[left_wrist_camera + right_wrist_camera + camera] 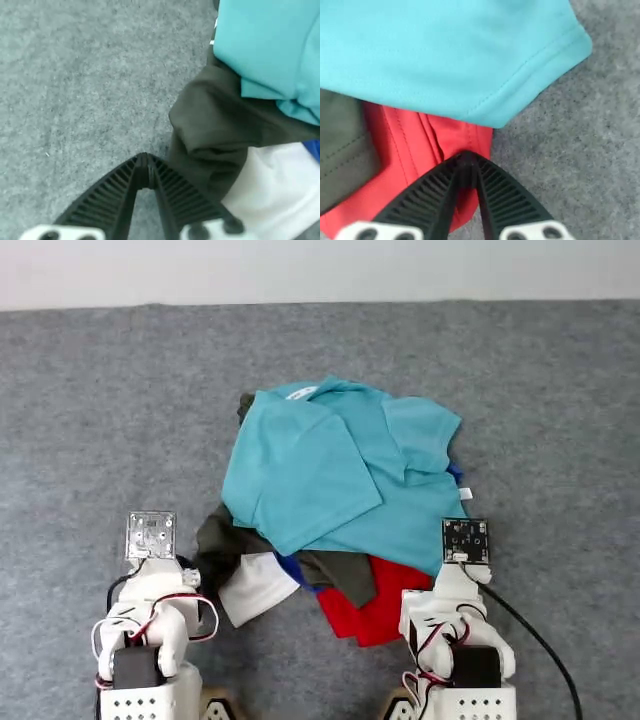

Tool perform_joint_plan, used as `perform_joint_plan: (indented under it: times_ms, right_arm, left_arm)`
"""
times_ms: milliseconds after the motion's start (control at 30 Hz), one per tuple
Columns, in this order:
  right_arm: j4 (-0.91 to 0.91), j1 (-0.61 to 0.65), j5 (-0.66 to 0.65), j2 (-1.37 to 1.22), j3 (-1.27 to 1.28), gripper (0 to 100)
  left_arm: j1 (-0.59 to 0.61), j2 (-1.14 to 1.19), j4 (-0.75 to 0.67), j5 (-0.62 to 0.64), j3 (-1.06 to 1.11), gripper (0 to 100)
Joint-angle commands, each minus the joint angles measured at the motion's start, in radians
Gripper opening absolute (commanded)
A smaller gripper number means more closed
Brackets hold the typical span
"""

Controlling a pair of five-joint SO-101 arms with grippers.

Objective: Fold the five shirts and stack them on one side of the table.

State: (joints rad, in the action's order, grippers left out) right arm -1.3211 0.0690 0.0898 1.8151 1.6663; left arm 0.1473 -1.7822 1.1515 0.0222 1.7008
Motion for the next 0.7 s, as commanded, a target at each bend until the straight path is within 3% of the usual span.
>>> perform_joint_plan:
  times_ms: [0,667]
  right_arm:
    - [0.015,-0.015,-0.008,-0.001,0.017,0.9]
    - [0.015,-0.015,-0.008,-0.001,0.017,0.9]
  left_arm:
    - [0.006,-0.002,-0.028,-0.009,-0.015,1]
    - [0.005,0.005,-0.038,-0.006,-0.044,1]
